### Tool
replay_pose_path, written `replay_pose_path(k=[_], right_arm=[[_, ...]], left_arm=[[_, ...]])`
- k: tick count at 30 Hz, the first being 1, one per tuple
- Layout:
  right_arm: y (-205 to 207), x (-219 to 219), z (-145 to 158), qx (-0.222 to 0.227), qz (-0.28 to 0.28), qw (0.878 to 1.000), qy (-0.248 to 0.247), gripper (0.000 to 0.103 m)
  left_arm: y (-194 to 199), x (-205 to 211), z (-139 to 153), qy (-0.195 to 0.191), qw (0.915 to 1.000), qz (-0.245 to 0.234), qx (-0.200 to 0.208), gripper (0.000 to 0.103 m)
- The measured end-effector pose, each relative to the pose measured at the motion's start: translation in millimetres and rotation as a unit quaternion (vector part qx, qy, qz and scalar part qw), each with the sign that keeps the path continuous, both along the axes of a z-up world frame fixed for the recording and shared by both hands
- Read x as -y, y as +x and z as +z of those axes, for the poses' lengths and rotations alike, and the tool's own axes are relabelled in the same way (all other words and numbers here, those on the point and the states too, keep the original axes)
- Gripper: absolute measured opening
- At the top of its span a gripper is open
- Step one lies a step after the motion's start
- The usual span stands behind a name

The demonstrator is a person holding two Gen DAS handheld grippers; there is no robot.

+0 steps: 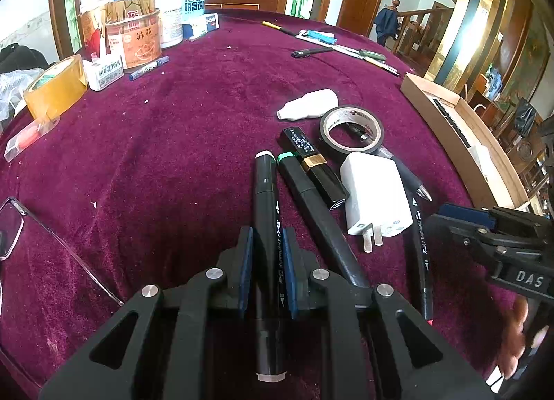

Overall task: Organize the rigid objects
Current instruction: 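Grasp a green-capped black marker with the left gripper while the right grasps a red-capped marker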

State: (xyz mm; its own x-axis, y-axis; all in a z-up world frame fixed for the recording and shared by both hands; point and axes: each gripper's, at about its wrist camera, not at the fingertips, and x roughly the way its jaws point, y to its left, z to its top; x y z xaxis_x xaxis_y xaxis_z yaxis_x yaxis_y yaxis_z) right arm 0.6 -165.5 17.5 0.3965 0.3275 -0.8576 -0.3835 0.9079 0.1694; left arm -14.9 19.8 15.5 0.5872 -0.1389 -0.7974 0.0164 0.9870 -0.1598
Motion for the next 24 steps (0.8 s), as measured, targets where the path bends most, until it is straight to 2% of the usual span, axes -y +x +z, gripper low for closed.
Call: replay_pose_path(k=[4,7,8,9,10,12,17,24], right_arm=[[5.2,-10.9,-10.4,-0.028,0.004,1.0,0.003,0.034],[-0.4,-23.9,-10.9,-0.002,0.005,0.999,-0.037,0.033],[-2.3,-29.2,-11.6,0.008,0.01,0.998,-0.058,0.031],[-2.9,-30.6,-12.1,0.015,0.01,0.997,-0.071,0.021],[-2.3,-29.4,-12.2,0.02,0.009,0.997,-0.08,0.018],[-0.4,-21.7,-12.0,0.017,0.008,0.997,-0.072,0.013],[-2.3,5.6,-6.6,0.014,0.003,1.0,-0.023,0.013],[-5.7,13.4,3.1,0.027,0.004,1.0,0.004,0.013]], left_arm=[[-0.3,-0.8,0.1,-0.002,1.0,0.0,0.0,0.014],[0.0,-0.9,0.1,-0.002,1.0,0.0,0.0,0.014],[0.0,-1.0,0.1,-0.003,1.0,0.0,0.0,0.014],[0.0,-0.9,0.1,-0.003,1.0,0.0,0.0,0.014],[0.0,-0.7,0.1,-0.002,1.0,-0.001,0.0,0.014],[0.1,0.6,-0.1,0.003,1.0,-0.002,0.0,0.014],[0.1,1.1,-0.4,0.004,1.0,-0.002,0.0,0.013],[-1.5,-8.4,1.7,-0.032,0.9994,0.009,-0.01,0.013]])
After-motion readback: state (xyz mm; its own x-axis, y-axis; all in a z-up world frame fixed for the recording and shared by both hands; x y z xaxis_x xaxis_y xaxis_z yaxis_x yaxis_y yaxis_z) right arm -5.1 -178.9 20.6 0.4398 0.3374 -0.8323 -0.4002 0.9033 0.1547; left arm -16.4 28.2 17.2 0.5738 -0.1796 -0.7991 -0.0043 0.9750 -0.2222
